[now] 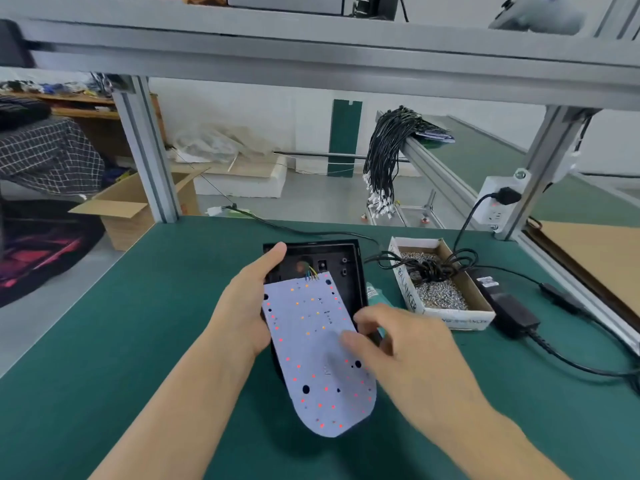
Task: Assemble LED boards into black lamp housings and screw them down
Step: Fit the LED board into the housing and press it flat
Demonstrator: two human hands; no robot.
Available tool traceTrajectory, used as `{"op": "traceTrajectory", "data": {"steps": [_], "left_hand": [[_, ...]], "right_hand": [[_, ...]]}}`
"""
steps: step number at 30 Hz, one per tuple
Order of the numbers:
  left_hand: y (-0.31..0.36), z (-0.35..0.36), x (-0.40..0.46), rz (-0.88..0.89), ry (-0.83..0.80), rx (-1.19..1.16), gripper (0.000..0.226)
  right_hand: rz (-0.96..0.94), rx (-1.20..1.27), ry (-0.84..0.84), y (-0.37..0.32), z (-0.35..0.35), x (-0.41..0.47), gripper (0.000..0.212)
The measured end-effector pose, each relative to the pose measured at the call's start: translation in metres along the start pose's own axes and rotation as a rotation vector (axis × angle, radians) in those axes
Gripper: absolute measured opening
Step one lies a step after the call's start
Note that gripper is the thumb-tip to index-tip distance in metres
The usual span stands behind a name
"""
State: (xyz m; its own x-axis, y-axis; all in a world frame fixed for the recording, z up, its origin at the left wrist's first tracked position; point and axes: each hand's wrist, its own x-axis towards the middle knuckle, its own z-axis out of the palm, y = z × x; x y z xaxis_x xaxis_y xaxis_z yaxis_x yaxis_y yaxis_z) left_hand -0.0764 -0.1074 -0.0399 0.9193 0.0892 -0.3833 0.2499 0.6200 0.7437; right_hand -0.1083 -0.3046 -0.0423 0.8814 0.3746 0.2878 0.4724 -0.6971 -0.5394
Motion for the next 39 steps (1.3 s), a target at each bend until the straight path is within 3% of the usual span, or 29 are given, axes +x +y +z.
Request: {"op": "traceTrajectory", "data": {"steps": [1,3,6,10,14,20,24,26,30,34,39], "left_hand": [[-0.001,0.002,-0.001,0.015,-0.028,0.007,0.049],[-0.003,0.006,-0.005,0.003,-0.109,0.018,0.041],[-0.004,0.008,-0.012,-0.032,-0.186,0.056,0.032],[-0.004,0.002,-0.016,-0.05,-0.155,0.1,0.046],[-0.011,-0.01,-0.022,-0.07,-0.211,0.106,0.046],[-0.022,-0.008,-0.032,-0.01,-0.239,0.087,0.052],[-0.026,-0.011,-0.034,-0.028,-0.256,0.075,0.067],[-0.027,-0.011,-0.036,-0.032,-0.288,0.061,0.063],[-0.019,-0.012,-0.037,0.084,-0.278,0.035,0.046],[-0.017,-0.013,-0.041,0.1,-0.275,0.061,0.054],[-0.02,-0.008,-0.042,0.191,-0.227,0.142,0.061]], "right_hand": [[0.025,-0.121,-0.039,-0.005,0.002,-0.002,0.033],[0.117,-0.099,-0.116,-0.011,0.002,0.002,0.037],[0.239,0.184,-0.189,-0.009,0.001,0.009,0.028],[0.366,0.669,-0.281,-0.004,-0.003,0.007,0.023],[0.322,0.963,-0.09,0.003,-0.016,0.005,0.009],[0.268,0.813,0.11,0.005,-0.006,0.002,0.023],[0.212,0.618,-0.001,0.005,-0.007,0.003,0.03],[0.175,0.534,-0.074,0.003,-0.014,0.005,0.035],[0.199,0.728,-0.023,0.003,-0.018,0.006,0.028],[0.217,0.825,0.044,0.002,-0.009,0.002,0.025],[0.167,0.812,0.133,-0.003,-0.013,0.003,0.036]]}}
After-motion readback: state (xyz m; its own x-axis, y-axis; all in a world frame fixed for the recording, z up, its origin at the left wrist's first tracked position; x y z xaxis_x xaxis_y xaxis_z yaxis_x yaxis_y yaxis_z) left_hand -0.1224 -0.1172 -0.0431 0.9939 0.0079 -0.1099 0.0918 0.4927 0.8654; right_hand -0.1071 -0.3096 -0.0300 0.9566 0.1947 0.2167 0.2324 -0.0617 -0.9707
